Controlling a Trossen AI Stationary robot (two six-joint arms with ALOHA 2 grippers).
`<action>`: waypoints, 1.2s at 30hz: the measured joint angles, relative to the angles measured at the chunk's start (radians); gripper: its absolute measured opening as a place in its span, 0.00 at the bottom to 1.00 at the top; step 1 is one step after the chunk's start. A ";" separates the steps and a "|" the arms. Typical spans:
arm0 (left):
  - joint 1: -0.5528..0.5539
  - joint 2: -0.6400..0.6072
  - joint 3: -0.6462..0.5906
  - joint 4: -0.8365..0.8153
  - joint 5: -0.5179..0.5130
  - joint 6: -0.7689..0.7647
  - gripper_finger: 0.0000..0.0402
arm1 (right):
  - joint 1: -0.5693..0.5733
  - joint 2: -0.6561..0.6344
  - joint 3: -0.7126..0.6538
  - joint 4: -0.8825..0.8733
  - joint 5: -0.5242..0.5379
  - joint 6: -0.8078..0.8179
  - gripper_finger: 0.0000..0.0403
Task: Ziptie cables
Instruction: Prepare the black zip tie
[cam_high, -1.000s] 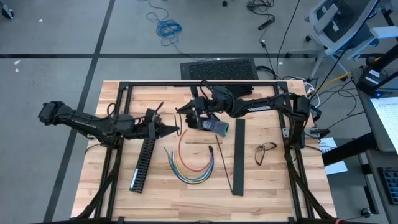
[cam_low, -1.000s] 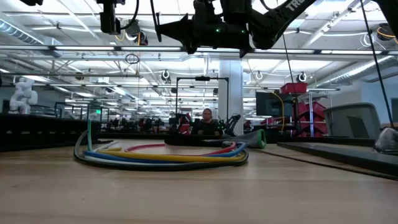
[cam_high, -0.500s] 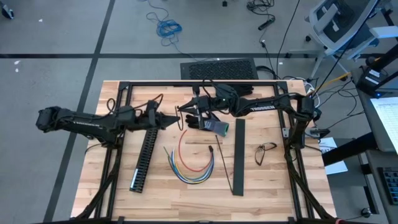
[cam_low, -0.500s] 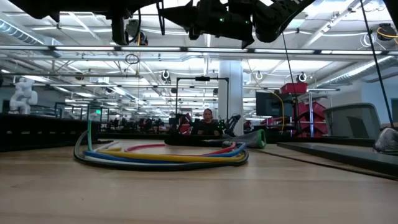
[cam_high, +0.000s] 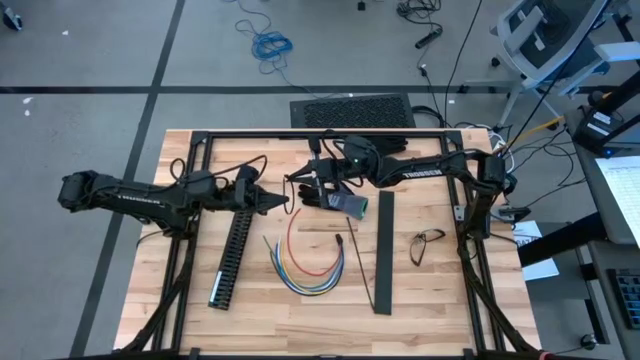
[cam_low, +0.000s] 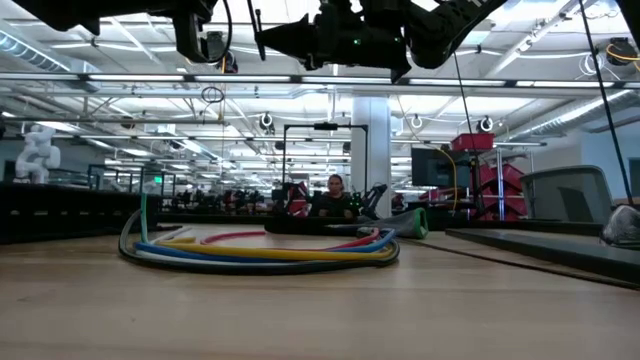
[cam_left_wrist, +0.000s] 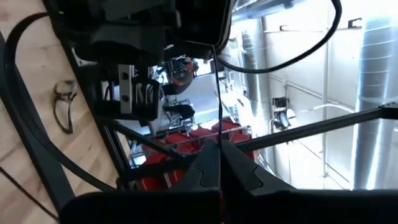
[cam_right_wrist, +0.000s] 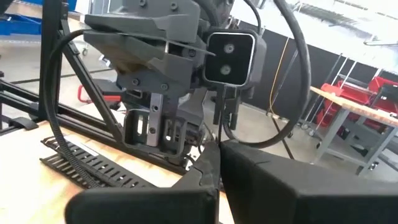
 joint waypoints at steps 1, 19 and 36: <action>0.000 0.000 0.000 -0.002 0.004 -0.006 0.00 | 0.000 0.000 0.000 0.000 0.000 -0.005 0.00; 0.001 0.029 -0.001 0.049 -0.011 0.029 0.00 | 0.000 0.000 0.037 -0.079 -0.004 -0.036 0.00; 0.001 0.013 -0.001 0.001 -0.064 0.101 0.00 | -0.014 0.000 0.037 -0.012 -0.006 0.036 0.00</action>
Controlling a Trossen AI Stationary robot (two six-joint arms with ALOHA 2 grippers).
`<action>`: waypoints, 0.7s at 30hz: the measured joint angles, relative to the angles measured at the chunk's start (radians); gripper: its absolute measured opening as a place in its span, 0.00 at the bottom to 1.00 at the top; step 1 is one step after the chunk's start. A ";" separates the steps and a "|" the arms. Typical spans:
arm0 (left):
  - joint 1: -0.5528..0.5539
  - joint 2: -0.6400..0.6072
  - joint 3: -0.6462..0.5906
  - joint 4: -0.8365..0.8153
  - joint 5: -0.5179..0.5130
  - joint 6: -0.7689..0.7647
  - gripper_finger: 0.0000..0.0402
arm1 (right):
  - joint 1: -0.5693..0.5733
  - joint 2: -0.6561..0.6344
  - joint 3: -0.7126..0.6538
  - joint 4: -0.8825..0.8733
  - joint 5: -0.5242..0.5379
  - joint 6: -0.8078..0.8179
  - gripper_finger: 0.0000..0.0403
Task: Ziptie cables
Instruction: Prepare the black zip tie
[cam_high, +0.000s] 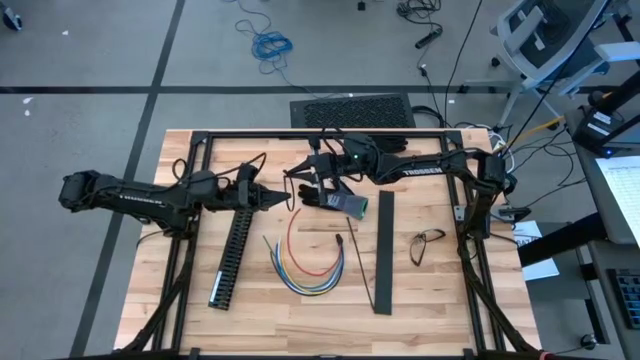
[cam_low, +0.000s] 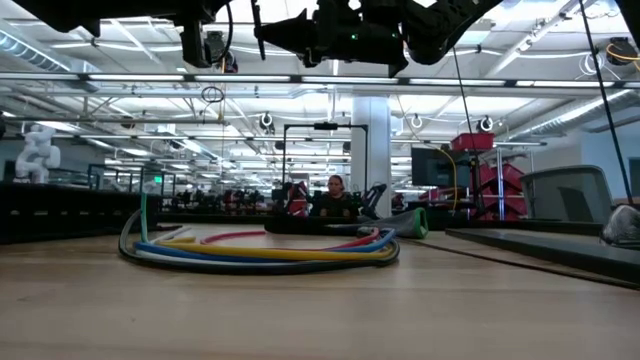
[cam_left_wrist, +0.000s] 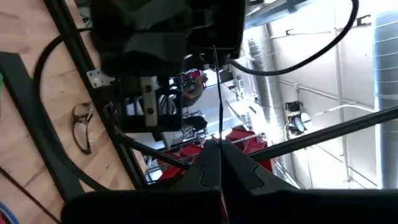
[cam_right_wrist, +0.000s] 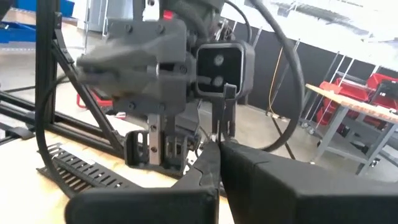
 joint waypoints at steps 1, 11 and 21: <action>0.000 -0.001 0.000 0.000 0.000 0.002 0.00 | -0.001 0.000 0.000 0.008 -0.001 0.001 0.00; 0.003 -0.003 0.000 0.000 0.004 0.000 0.00 | -0.006 0.000 0.000 0.008 -0.059 0.022 0.00; 0.002 -0.003 0.000 0.005 0.014 -0.006 0.00 | -0.005 0.000 0.000 0.006 -0.037 0.021 0.00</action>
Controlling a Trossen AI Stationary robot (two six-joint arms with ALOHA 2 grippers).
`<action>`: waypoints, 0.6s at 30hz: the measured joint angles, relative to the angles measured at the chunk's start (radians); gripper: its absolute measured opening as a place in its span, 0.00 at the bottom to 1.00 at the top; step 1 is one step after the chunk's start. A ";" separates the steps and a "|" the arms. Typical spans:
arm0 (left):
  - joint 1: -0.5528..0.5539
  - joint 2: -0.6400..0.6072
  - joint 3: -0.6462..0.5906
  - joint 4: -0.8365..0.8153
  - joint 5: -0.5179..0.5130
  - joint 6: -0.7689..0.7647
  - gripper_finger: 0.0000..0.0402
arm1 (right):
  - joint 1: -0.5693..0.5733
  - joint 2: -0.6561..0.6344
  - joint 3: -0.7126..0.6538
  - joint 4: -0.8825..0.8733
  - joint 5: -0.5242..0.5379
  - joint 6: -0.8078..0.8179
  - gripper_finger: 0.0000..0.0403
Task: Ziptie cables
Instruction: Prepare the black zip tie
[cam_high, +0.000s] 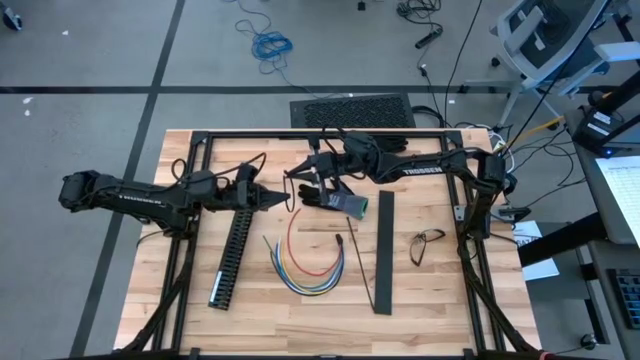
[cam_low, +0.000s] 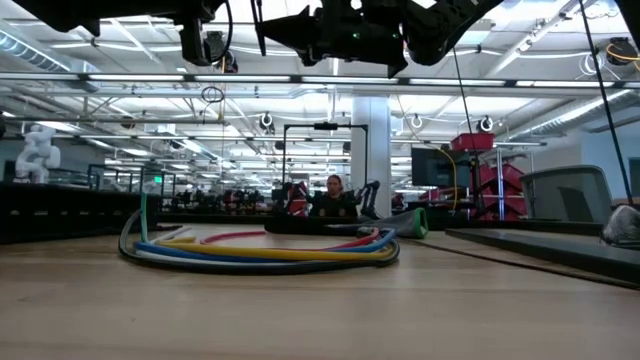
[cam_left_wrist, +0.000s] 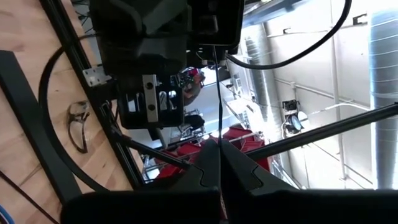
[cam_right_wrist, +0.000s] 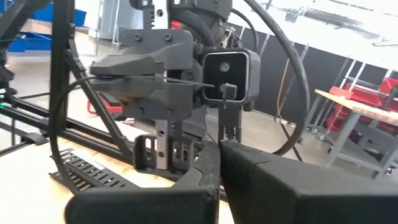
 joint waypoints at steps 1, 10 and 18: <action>0.000 0.000 0.000 0.001 0.008 -0.004 0.00 | 0.000 0.000 0.000 0.000 0.008 0.000 0.00; 0.000 0.000 0.000 0.001 0.015 -0.019 0.00 | 0.014 0.000 0.000 -0.014 0.011 -0.007 0.00; 0.000 0.000 0.000 -0.005 0.015 -0.018 0.00 | 0.028 0.000 0.000 -0.019 0.009 -0.021 0.00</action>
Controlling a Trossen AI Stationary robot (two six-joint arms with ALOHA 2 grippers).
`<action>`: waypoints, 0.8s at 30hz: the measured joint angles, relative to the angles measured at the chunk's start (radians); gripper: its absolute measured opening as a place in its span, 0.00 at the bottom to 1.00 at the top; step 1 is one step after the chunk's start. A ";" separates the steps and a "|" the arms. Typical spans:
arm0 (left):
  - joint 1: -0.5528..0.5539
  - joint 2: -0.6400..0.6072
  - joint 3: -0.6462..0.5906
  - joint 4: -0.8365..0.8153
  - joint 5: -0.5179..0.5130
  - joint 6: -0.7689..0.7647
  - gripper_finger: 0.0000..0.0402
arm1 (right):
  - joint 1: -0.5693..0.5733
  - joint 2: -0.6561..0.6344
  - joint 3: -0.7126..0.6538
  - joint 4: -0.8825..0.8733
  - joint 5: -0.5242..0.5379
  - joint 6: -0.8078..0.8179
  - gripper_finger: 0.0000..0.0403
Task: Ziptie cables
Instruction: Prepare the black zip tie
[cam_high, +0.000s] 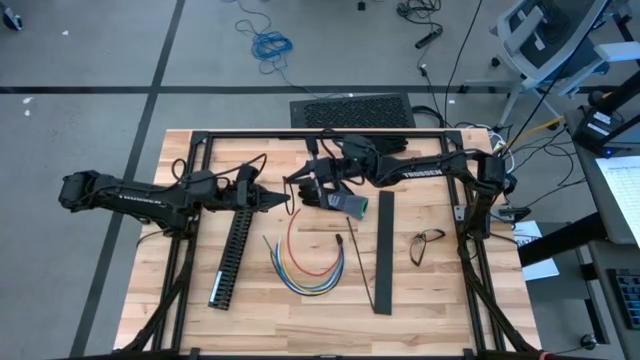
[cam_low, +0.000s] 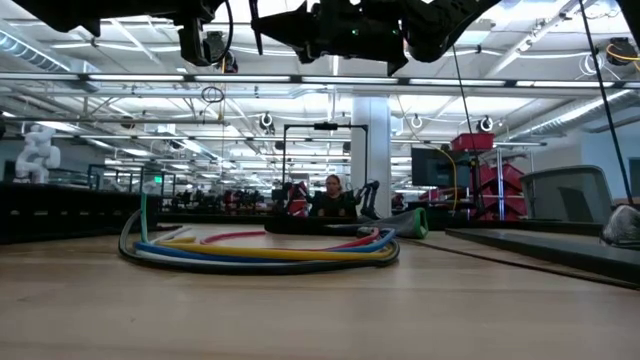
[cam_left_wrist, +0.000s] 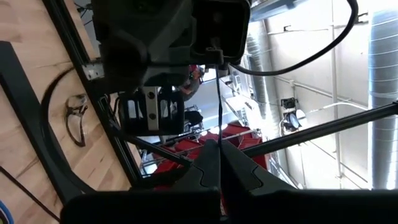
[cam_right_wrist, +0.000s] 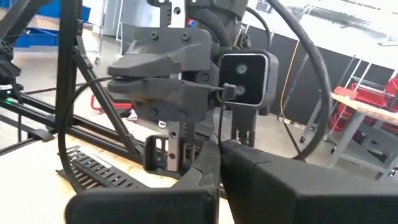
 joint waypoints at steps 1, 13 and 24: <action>0.000 0.000 0.000 0.000 0.000 0.000 0.00 | 0.000 0.000 0.000 -0.001 0.000 0.000 0.00; 0.000 0.000 0.000 0.003 -0.007 -0.001 0.00 | 0.000 0.000 0.000 0.011 -0.004 -0.011 0.00; 0.000 0.000 0.000 0.000 -0.061 -0.005 0.00 | 0.014 0.000 0.000 -0.002 -0.026 -0.030 0.00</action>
